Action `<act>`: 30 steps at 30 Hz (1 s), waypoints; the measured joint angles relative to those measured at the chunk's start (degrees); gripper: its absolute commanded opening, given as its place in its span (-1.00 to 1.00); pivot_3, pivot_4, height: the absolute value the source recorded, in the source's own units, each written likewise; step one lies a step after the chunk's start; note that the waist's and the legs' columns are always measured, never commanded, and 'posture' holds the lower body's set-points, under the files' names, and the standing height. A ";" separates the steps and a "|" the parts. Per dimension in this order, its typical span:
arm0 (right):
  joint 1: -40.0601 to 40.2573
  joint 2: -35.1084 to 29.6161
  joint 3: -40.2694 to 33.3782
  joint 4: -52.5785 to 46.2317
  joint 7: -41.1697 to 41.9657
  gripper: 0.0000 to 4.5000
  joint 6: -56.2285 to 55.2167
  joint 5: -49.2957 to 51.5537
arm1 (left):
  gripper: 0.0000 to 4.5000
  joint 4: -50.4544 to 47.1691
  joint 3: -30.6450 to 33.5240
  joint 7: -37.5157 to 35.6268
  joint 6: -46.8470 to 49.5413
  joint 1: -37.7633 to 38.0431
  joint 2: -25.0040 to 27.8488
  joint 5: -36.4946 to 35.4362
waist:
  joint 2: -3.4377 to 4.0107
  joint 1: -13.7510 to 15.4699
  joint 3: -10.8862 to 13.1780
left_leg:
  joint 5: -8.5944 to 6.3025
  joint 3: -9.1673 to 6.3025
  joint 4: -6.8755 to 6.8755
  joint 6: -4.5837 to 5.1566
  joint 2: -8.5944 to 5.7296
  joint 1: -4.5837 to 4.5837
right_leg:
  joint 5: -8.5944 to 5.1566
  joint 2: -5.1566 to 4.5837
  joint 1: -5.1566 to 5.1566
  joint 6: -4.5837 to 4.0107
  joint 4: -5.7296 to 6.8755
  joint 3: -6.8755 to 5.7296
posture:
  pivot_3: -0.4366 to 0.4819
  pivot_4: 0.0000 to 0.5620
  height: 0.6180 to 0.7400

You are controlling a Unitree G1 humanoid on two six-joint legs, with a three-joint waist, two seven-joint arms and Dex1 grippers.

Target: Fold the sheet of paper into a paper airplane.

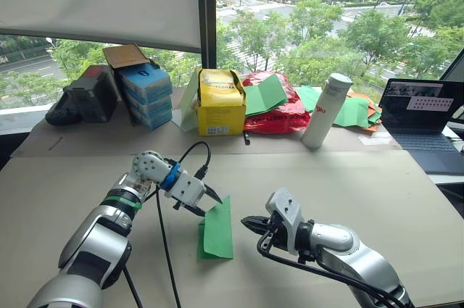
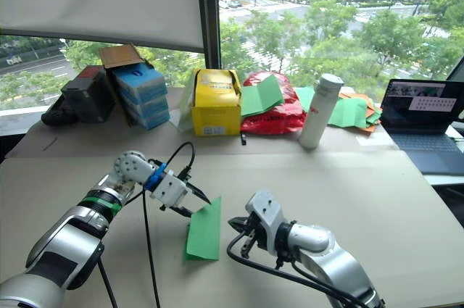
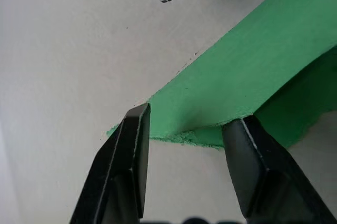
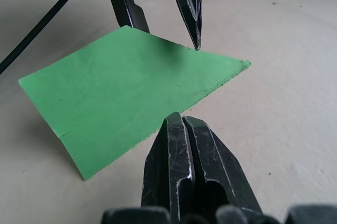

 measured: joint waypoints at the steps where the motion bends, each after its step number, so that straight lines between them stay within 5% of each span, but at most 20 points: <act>1: -0.01 0.00 -0.13 0.00 0.02 -1.00 0.00 0.02 | -0.69 -0.42 -0.01 0.00 -0.53 0.16 0.28 0.00 | 0.00 -0.02 0.00 | 0.00 0.00 0.00 0.00 0.00 0.00 | 0.00 0.00 0.00 0.00 0.00 0.00 | -0.05 -0.47 1.00; 3: -0.11 0.00 -0.57 0.02 0.01 -1.00 0.00 0.05 | -0.98 -1.51 -0.13 0.00 -0.75 0.86 0.86 0.00 | 0.00 -0.06 0.00 | 0.00 0.00 -0.01 0.00 0.00 0.02 | 0.00 0.00 0.00 0.00 0.02 0.01 | -0.05 -0.47 1.00; 11: -0.72 0.01 -5.22 1.12 -0.30 -1.00 0.01 0.87 | -0.98 -10.75 0.35 0.66 5.96 7.79 3.11 -0.73 | 0.00 -0.01 0.00 | 0.01 0.00 0.01 -0.01 0.00 0.03 | 0.00 0.01 0.02 0.01 0.04 0.03 | -0.05 -0.47 1.00; 20: -0.86 -0.07 -8.58 2.30 -1.83 -1.00 -0.01 1.30 | -0.98 -30.40 4.82 12.95 28.95 17.65 5.69 1.93 | 0.02 0.00 0.00 | 0.03 0.01 -0.01 -0.05 0.01 0.08 | 0.00 0.01 0.02 0.01 0.12 0.11 | -0.05 -0.47 1.00; 21: -0.84 -0.07 -8.58 2.30 -1.81 -1.00 -0.03 1.38 | -0.74 -32.79 5.05 13.40 31.17 18.66 5.79 1.64 | 0.02 0.00 0.00 | 0.04 0.01 0.00 -0.07 0.01 0.08 | 0.00 0.01 0.03 0.01 0.12 0.12 | -0.05 -0.47 1.00; 27: -0.73 -0.45 -8.57 2.22 -0.47 -0.16 -1.35 2.21 | 0.13 -42.51 6.96 14.67 41.90 22.49 7.46 -0.75 | 0.02 -0.05 0.00 | 0.05 0.01 -0.01 -0.09 0.02 0.11 | 0.00 0.04 0.02 0.01 0.11 0.15 | -0.05 -0.47 1.00; 30: 0.55 -2.31 -8.46 0.91 1.63 0.31 -2.52 2.36 | 0.13 -48.72 11.21 14.99 49.86 25.20 10.06 -5.72 | 0.03 -0.16 0.01 | 0.05 0.01 -0.02 -0.09 0.03 0.12 | 0.00 0.03 0.01 0.01 0.13 0.19 | -0.05 -0.47 1.00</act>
